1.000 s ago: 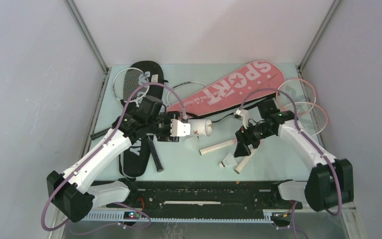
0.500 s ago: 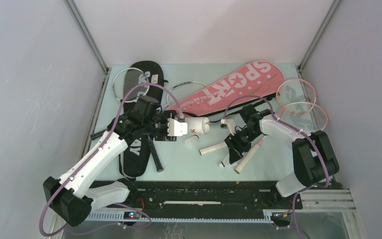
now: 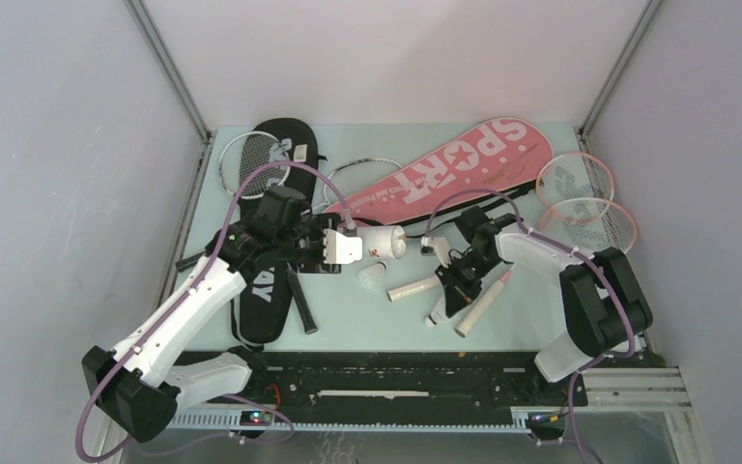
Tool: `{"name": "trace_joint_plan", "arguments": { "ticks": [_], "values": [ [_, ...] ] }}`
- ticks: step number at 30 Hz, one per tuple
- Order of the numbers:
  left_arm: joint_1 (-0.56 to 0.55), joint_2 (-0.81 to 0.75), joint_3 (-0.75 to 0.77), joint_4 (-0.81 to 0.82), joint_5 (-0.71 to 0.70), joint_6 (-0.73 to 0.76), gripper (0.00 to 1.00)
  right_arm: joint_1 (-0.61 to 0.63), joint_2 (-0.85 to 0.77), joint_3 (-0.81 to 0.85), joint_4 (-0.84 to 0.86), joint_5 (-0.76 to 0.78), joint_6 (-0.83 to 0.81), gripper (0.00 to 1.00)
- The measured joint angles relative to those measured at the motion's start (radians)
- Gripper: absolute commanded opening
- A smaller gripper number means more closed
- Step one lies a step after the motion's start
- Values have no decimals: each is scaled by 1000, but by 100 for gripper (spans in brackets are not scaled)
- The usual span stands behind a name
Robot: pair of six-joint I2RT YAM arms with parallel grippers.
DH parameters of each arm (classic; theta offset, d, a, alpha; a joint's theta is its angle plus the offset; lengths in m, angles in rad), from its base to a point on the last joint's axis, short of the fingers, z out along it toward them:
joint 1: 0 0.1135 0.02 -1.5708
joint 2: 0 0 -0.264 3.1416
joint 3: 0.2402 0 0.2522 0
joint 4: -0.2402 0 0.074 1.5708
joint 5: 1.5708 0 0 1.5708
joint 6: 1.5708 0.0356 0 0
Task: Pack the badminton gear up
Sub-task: Pick up the shuttlecock at the center of the board, then place the shuttlecock at the shuttle tube.
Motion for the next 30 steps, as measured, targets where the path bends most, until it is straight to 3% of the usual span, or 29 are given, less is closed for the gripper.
{"name": "trace_joint_plan", "arguments": {
  "ticks": [6, 15, 22, 30],
  "values": [
    [1, 0, 0, 0, 0, 0, 61, 0, -26, 56, -64, -35, -27, 0],
    [25, 0, 0, 8, 50, -41, 60, -34, -233, 234, -167, -71, -68, 0],
    [31, 4, 0, 34, 79, -96, 60, -52, -353, 377, -159, -62, -11, 0],
    [31, 10, 0, 52, 85, -142, 60, -19, -382, 551, -143, -8, 40, 0]
  ]
}}
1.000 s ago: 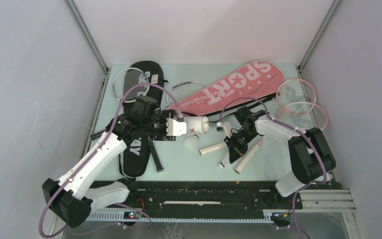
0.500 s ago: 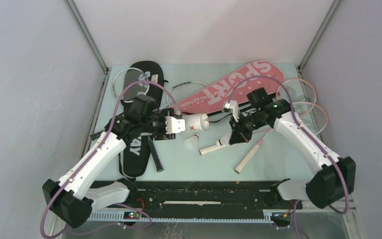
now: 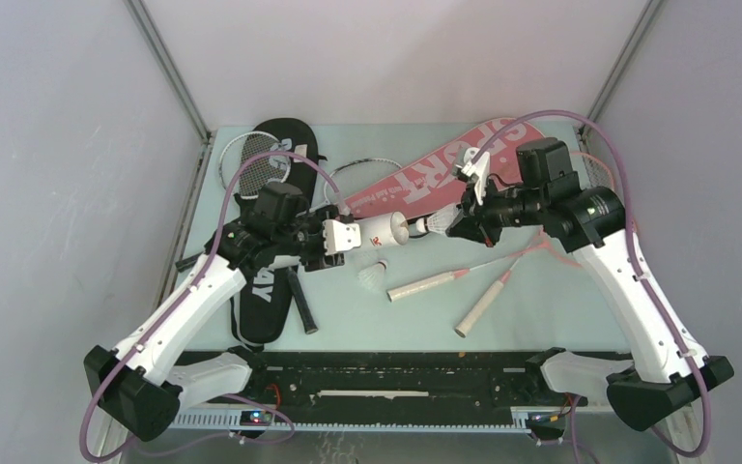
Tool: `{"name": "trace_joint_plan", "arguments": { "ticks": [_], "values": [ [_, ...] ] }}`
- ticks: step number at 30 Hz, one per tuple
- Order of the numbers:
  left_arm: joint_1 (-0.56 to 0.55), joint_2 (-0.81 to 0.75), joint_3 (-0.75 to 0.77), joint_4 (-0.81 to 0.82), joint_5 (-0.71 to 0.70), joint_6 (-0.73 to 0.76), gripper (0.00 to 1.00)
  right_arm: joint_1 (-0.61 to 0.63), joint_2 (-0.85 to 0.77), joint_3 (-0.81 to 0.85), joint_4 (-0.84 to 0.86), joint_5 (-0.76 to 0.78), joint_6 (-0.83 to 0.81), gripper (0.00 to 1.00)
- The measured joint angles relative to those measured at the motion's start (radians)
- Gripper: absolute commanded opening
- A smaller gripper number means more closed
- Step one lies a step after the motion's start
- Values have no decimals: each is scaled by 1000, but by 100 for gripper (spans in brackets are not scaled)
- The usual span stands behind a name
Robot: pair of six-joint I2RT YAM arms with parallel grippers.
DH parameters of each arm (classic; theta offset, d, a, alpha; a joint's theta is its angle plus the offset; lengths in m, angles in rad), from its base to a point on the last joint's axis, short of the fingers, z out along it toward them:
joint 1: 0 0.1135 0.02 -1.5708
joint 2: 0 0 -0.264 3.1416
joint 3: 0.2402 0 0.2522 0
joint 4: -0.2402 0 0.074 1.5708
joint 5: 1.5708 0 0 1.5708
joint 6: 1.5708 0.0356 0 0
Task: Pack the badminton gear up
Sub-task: Place the shuttlecock at the shuttle tube.
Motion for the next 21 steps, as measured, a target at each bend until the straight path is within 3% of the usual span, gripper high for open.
{"name": "trace_joint_plan", "arguments": {
  "ticks": [9, 21],
  "values": [
    [0, 2, 0, 4, 13, -21, 60, 69, 35, 119, -3, 29, 7, 0],
    [0, 12, 0, 6, 28, -33, 60, 155, 120, 129, -10, 43, 8, 0]
  ]
}}
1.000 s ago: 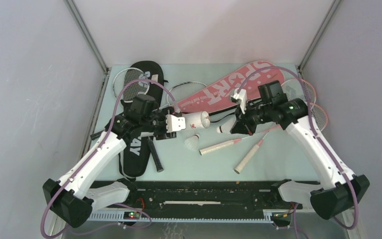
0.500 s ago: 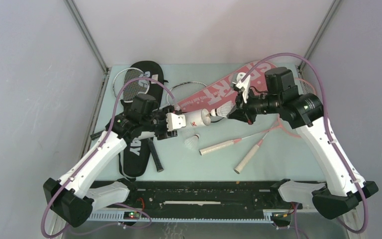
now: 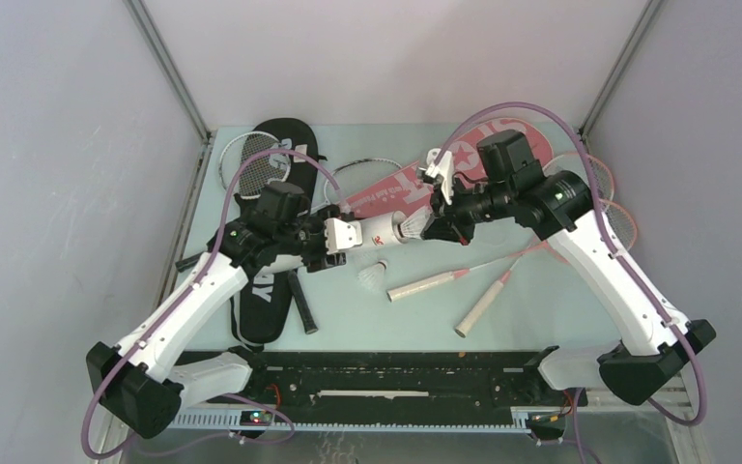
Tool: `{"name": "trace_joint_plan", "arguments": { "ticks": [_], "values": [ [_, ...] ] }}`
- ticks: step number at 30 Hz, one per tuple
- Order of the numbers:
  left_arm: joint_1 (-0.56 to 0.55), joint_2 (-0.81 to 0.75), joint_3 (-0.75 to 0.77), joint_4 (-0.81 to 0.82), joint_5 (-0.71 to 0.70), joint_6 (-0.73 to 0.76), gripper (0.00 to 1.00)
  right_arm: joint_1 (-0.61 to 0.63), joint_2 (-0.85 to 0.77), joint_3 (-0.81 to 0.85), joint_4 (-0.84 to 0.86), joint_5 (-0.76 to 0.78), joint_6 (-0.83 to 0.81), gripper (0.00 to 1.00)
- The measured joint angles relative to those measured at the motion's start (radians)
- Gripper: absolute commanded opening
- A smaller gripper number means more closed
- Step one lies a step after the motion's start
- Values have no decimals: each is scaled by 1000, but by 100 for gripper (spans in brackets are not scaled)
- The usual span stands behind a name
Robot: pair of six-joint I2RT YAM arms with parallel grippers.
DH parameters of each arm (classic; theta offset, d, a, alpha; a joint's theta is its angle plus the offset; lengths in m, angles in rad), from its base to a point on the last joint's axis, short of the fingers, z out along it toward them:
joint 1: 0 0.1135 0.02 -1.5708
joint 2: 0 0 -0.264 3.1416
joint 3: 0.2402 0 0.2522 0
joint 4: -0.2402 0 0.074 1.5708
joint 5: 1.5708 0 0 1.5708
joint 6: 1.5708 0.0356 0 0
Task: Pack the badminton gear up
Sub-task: Place the shuttlecock at the shuttle tube.
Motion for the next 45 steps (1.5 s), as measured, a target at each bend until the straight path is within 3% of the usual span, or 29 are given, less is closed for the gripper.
{"name": "trace_joint_plan", "arguments": {
  "ticks": [6, 14, 21, 28, 45],
  "values": [
    [0, 10, 0, 6, 3, -8, 60, 43, 34, 10, 0, -13, 6, 1],
    [0, 13, 0, 13, 19, -9, 60, 56, 116, 55, -5, -79, 10, 11],
    [0, 13, 0, 14, 24, -8, 60, 59, 142, 86, -35, -132, 4, 37],
    [0, 13, 0, 19, 25, -8, 60, 61, 143, 92, -59, -166, -13, 56],
    [0, 34, 0, 57, 140, -126, 59, 92, 143, 41, 6, -164, -18, 67]
  ]
}}
